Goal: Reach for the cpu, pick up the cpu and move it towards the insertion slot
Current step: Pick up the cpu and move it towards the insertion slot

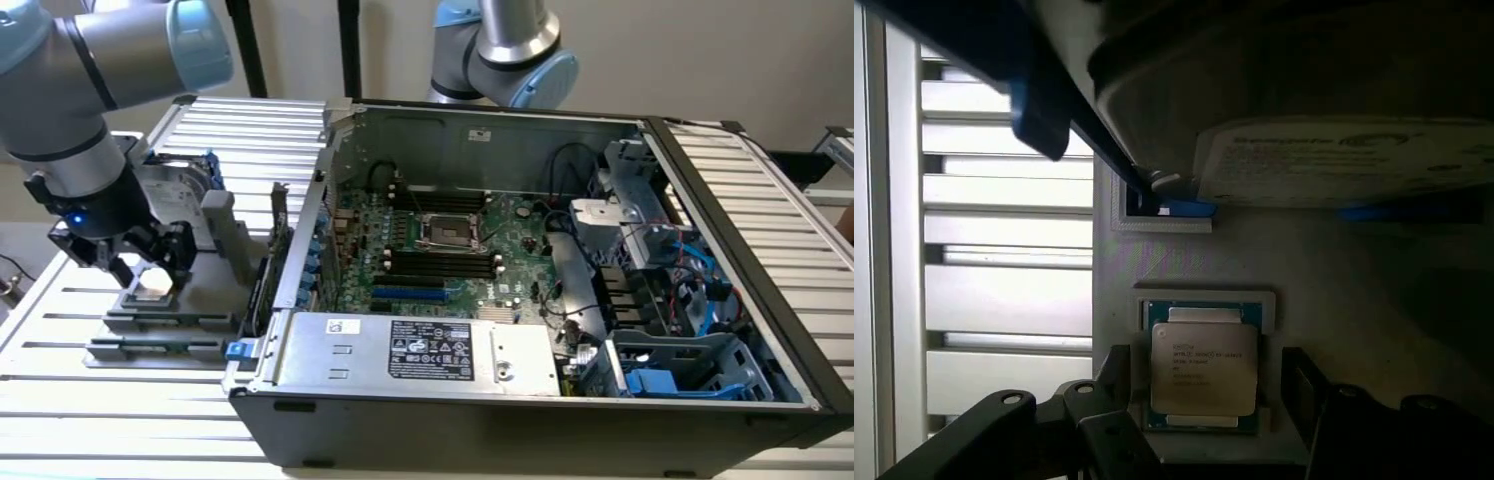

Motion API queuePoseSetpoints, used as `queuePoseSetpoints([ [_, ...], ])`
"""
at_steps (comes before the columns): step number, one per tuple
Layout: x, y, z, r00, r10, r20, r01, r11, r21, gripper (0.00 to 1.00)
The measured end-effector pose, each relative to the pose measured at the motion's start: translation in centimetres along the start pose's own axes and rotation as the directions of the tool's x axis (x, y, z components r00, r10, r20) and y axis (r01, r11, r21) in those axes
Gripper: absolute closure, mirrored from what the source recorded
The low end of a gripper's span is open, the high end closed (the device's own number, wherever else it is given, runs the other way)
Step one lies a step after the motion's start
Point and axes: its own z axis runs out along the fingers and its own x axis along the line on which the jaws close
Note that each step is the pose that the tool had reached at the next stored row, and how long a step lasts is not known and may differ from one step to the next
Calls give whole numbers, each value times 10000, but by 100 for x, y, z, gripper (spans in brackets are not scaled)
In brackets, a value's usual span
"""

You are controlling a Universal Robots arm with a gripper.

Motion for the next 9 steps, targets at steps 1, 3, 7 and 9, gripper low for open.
queuePoseSetpoints([
  [1, 0, 0, 3, 10000, 0, -2, 0, 10000, 4, 29],
  [3, -1, 0, 8, 10000, 0, -4, 0, 10000, 9, 29],
  [7, -1, 0, 12, 10000, 0, -5, 0, 10000, 9, 29],
  [9, -9, 1, 16, 10000, 1, -6, -1, 10000, 7, 29],
])
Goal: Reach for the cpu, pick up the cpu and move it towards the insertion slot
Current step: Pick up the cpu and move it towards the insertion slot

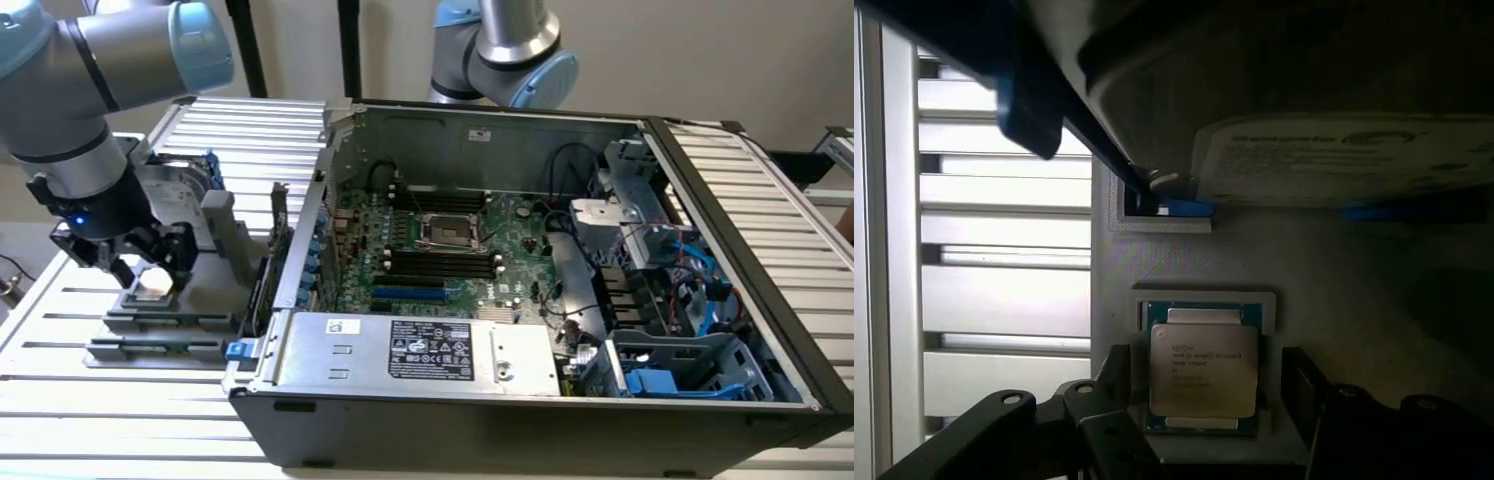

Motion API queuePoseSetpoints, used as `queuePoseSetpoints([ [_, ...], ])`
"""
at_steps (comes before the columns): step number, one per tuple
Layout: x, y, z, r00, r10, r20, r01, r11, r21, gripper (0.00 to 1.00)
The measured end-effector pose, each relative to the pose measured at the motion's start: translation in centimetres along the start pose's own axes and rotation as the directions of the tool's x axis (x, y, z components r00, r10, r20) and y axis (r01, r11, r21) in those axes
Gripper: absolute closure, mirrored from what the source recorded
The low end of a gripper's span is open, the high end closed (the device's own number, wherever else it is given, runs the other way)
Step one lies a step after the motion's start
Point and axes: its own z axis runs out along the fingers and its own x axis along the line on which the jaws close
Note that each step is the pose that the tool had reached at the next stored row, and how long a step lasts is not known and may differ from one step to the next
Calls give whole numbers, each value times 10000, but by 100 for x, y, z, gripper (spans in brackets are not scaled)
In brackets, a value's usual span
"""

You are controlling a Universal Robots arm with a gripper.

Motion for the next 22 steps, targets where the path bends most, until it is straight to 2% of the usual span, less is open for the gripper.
queuePoseSetpoints([
  [4, -15, -1, 1, 10000, 1, -26, -1, 10000, 1, 29],
  [11, -16, -1, 2, 10000, 0, -30, 0, 10000, 2, 31],
  [12, -16, -1, 2, 10000, -1, -30, 1, 10000, 2, 38],
  [19, -16, -1, 1, 10000, 0, -31, 0, 10000, 2, 40],
  [20, -16, -1, 2, 10000, 0, -31, 0, 10000, 3, 46],
  [22, -17, -1, 2, 10000, -1, -31, 1, 10000, 2, 46],
])
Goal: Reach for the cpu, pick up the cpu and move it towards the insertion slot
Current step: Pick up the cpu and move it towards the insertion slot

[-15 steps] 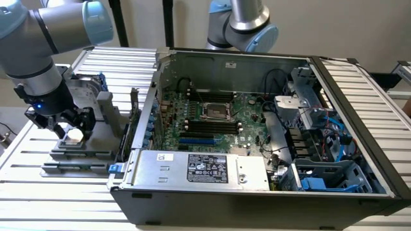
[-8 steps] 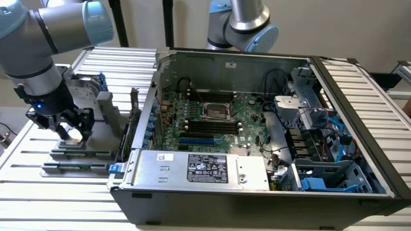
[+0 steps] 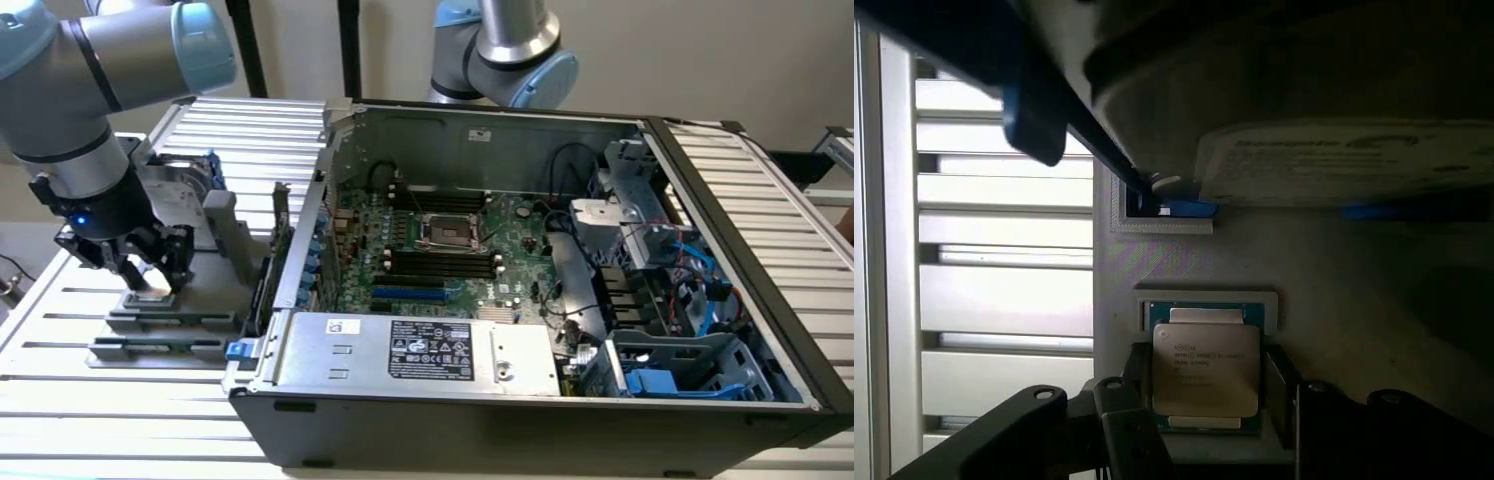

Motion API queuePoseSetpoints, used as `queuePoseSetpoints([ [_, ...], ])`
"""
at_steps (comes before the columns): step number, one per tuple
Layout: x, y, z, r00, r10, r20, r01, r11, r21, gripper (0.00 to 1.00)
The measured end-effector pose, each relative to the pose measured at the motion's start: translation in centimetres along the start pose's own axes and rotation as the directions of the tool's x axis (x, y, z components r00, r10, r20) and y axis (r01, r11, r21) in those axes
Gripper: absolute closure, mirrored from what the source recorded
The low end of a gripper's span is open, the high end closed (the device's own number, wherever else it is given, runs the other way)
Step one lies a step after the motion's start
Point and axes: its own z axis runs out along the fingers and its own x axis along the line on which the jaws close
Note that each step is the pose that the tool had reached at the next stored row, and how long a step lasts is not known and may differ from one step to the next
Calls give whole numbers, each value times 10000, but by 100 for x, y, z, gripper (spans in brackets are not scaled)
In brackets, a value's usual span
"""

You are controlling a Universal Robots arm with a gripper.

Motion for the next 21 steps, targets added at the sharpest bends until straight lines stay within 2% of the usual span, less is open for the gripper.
queuePoseSetpoints([
  [10, -1, 1, -26, 10000, -1, 11, 1, 10000, -6, 46],
  [13, 1, 2, -120, 10000, -1, 2, 1, 10000, -2, 46],
  [21, -2, 6, -483, 10000, 0, 2, 0, 10000, -2, 46],
])
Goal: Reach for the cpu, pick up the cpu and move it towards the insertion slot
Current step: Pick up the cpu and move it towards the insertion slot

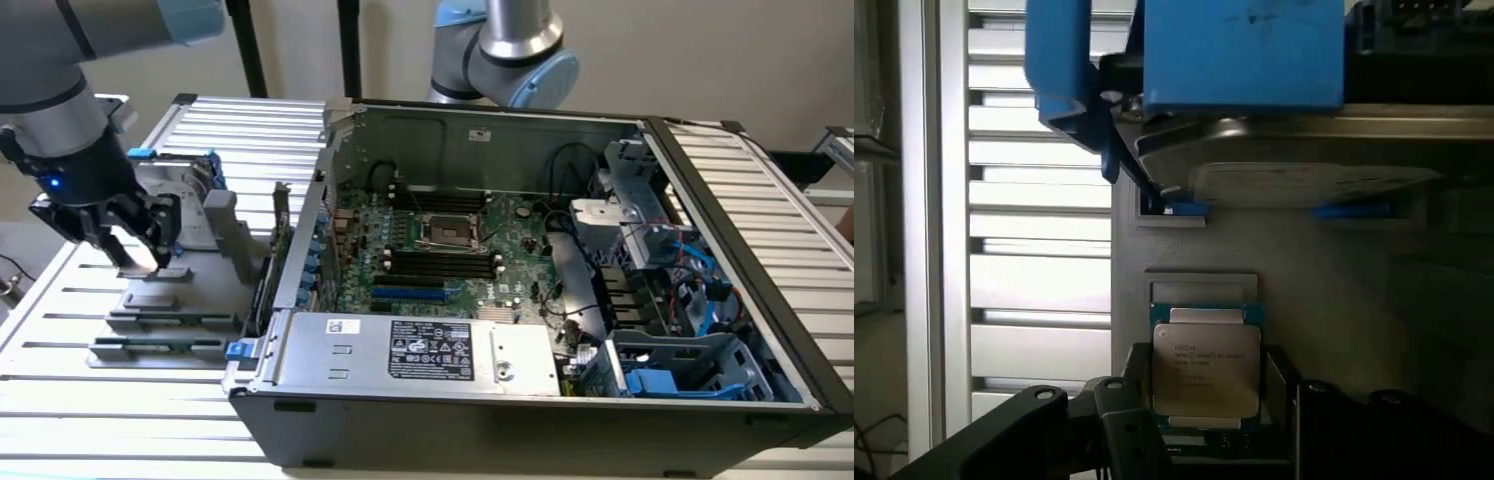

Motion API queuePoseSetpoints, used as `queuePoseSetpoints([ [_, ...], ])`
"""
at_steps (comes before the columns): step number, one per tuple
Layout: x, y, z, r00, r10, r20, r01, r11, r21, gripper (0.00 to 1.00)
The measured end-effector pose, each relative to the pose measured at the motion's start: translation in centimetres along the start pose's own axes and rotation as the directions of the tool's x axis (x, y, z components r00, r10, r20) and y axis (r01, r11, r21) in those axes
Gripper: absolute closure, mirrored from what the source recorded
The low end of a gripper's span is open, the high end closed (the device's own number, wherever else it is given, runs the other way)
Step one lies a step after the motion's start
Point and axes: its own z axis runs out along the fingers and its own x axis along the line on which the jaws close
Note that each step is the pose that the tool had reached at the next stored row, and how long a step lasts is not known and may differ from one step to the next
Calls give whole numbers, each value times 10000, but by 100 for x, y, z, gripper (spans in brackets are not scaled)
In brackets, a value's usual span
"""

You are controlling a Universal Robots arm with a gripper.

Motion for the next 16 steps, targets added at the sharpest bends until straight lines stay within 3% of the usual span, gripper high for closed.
queuePoseSetpoints([
  [9, -41, 4, -408, 10000, 0, -1, 0, 10000, 0, 46],
  [16, -182, 27, -726, 10000, 0, 1, 0, 10000, -1, 46],
])
